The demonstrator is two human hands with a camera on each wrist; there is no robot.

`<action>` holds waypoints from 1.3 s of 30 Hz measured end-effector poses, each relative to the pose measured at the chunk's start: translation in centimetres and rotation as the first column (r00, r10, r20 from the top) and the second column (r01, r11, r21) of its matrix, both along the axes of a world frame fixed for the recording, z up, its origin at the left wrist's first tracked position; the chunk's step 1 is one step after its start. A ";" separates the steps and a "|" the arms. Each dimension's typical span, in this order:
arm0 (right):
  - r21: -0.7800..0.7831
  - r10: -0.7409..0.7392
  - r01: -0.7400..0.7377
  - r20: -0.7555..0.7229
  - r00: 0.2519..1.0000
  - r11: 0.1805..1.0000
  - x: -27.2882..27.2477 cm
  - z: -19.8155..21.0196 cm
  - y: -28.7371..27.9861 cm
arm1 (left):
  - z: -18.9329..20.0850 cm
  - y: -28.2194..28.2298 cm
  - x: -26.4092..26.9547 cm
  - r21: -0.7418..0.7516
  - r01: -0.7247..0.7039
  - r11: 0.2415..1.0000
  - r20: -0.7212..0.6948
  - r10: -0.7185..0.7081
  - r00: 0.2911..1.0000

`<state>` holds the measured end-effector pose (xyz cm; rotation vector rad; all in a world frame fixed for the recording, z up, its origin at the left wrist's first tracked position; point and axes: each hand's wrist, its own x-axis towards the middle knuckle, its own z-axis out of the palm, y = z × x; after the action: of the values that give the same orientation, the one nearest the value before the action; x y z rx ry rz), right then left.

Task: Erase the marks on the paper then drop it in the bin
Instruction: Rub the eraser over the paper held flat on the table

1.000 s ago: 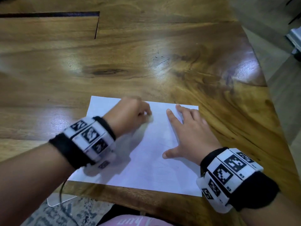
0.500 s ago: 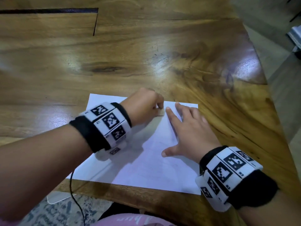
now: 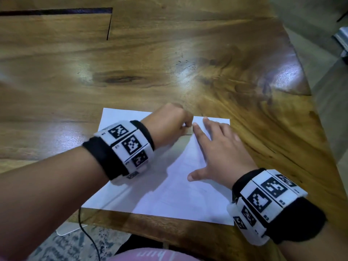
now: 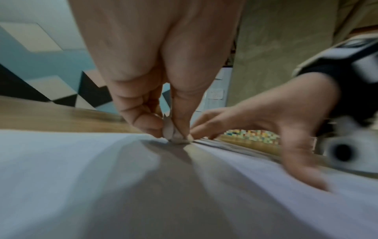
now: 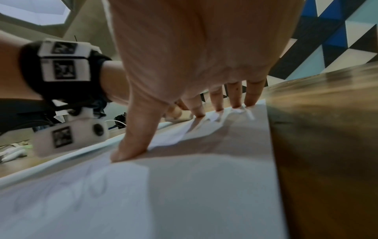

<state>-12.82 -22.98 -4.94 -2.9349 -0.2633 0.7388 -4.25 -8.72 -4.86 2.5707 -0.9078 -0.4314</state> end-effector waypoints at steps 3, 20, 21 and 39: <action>0.008 -0.008 0.008 0.003 1.000 1.000 0.0 0.0 -0.1 | -0.2 1.9 -3.0 -0.037 0.132 0.991 -0.047 -0.134 0.990; 0.039 -0.009 0.009 -0.010 1.000 0.999 -0.1 0.0 0.0 | -0.3 3.3 -5.7 -0.033 0.166 0.986 -0.123 -0.169 0.978; 0.060 -0.016 0.018 -0.023 1.000 0.998 -0.1 0.0 -0.1 | -0.3 3.5 -6.1 -0.026 0.156 0.987 -0.120 -0.158 0.980; 0.129 -0.097 0.108 -0.089 0.991 0.986 -0.4 0.1 -1.6 | 0.3 -0.8 1.4 -0.084 -0.231 0.969 -0.156 0.216 0.964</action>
<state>-13.23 -24.59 -4.87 -2.7613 -0.1474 0.7934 -2.86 -9.56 -4.58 2.4747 -0.5652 -0.4866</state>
